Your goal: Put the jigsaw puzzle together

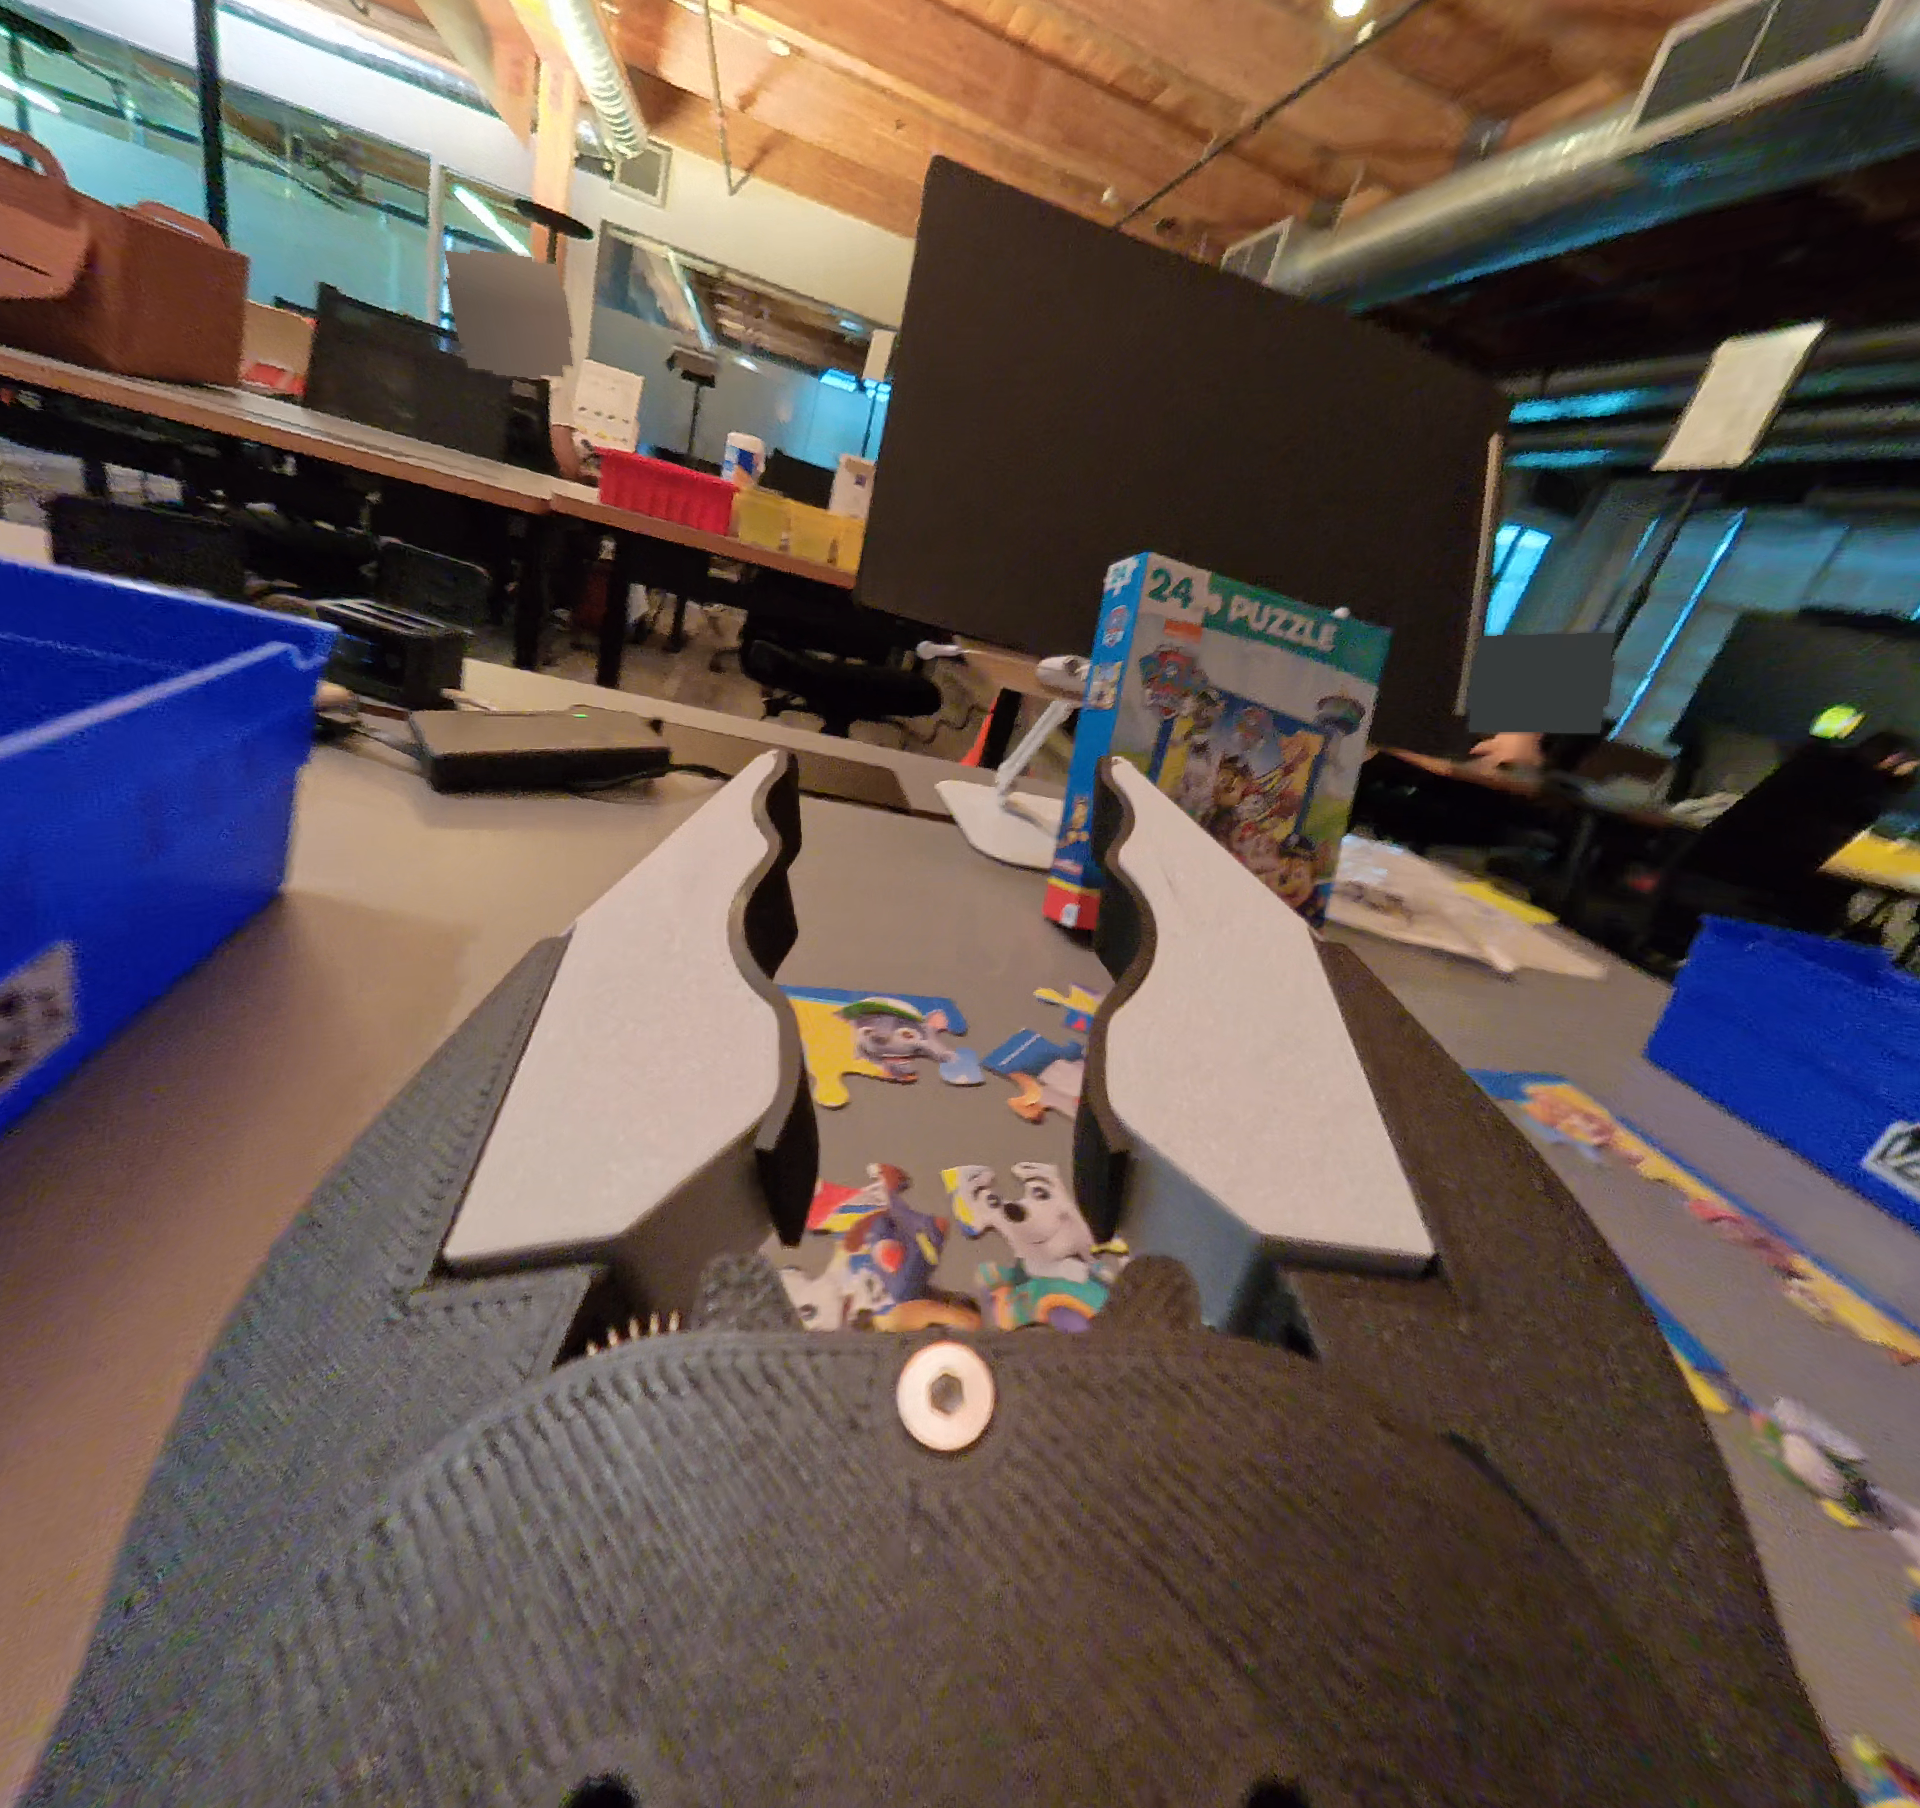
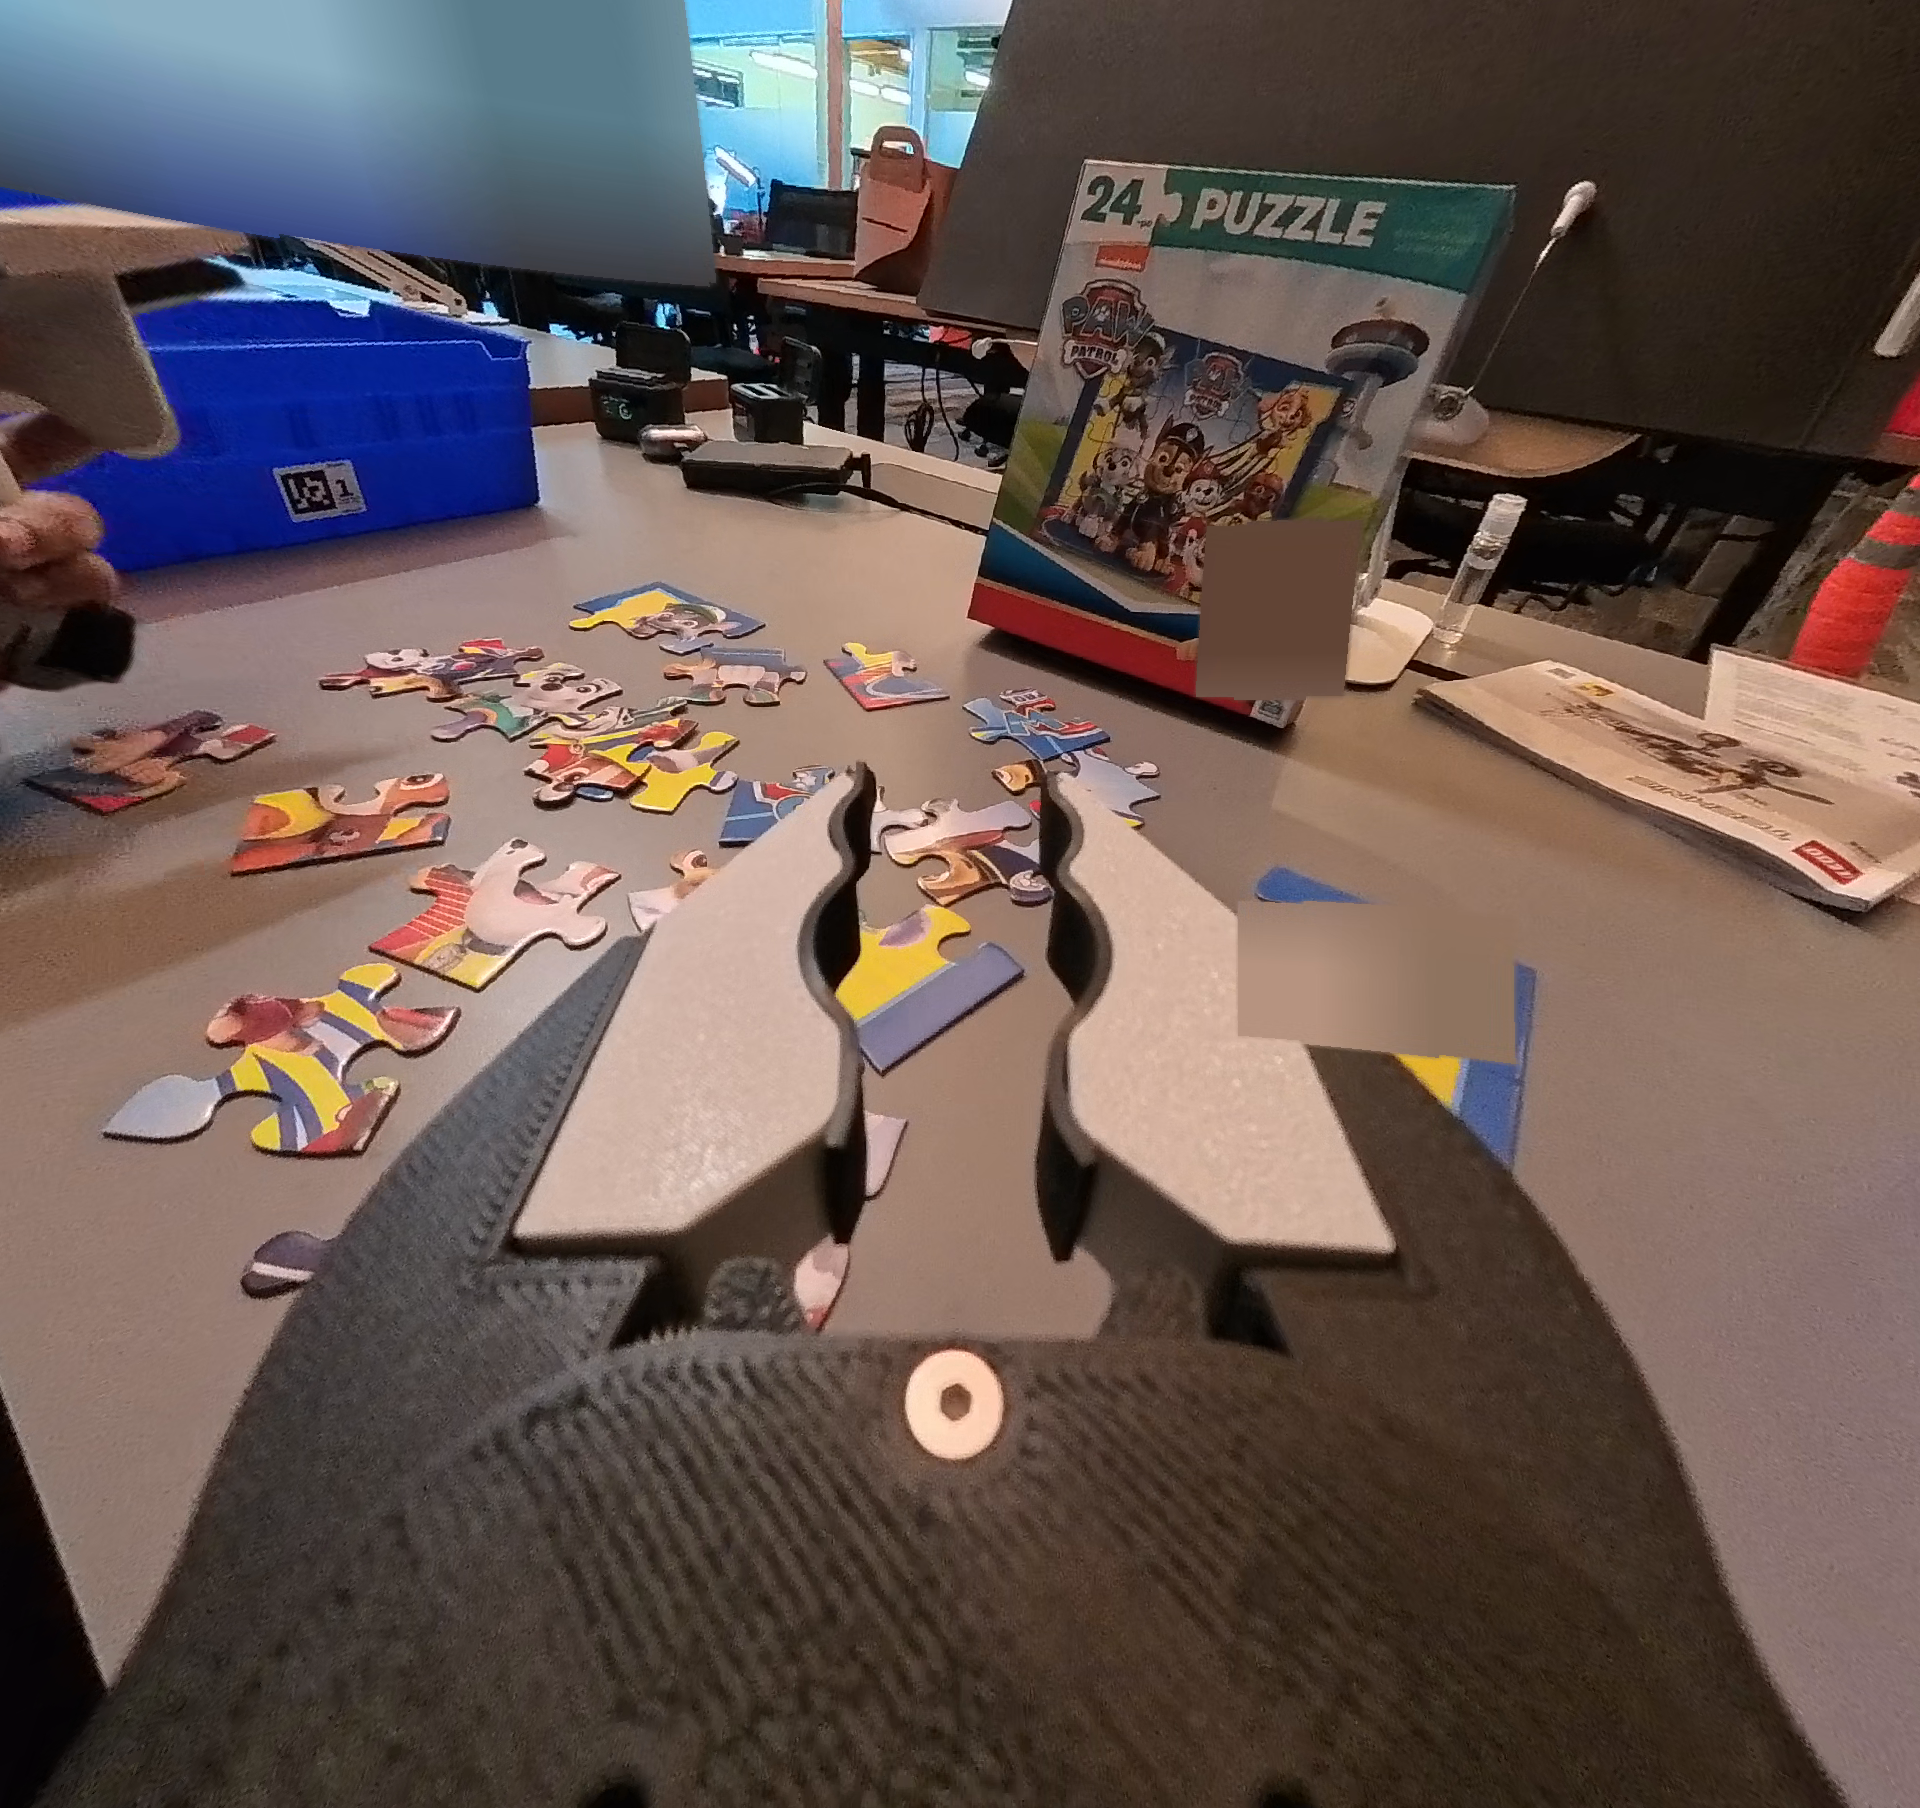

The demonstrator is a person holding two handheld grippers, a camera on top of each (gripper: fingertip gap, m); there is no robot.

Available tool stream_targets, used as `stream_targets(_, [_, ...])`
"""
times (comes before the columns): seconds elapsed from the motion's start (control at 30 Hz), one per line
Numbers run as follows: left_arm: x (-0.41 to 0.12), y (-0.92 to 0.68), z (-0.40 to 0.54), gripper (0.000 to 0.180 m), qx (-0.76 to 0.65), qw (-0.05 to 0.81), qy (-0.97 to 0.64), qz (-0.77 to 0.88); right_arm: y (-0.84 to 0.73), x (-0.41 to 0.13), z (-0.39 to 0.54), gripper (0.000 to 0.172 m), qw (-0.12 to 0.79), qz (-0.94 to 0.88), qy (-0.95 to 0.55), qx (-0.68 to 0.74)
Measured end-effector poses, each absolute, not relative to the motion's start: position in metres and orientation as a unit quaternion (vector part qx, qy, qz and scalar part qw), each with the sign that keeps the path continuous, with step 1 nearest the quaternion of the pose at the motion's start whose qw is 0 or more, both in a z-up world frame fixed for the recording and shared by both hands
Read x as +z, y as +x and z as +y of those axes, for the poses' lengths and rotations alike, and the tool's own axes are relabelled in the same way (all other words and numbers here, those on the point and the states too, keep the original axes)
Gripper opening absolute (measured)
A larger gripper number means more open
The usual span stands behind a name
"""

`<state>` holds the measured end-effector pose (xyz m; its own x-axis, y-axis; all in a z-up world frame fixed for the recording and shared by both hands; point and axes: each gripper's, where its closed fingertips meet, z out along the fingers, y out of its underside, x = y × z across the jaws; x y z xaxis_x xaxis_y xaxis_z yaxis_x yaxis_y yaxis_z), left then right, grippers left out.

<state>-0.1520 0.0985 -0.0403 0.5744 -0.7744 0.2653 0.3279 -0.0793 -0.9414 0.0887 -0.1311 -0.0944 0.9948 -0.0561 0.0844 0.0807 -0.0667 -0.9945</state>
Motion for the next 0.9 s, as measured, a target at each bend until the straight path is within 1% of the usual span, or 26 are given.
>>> stream_targets(0.13, [-0.052,-0.168,0.11,0.054,-0.392,0.632,-0.635,0.208,0.09,-0.095,-0.131,0.03,0.682,-0.005,-0.73,-0.045])
stream_targets(0.27, [-0.073,-0.194,0.116,0.046,-0.385,0.619,-0.654,0.202,0.091,-0.095,-0.13,0.03,0.681,-0.002,-0.73,-0.047])
stream_targets(0.7, [-0.088,-0.192,0.112,0.047,-0.366,0.606,-0.668,0.228,0.093,-0.096,-0.129,0.031,0.677,0.004,-0.734,-0.053])
stream_targets(0.9, [-0.092,-0.187,0.112,0.049,-0.354,0.598,-0.678,0.241,0.096,-0.092,-0.133,0.03,0.691,0.013,-0.721,-0.046])
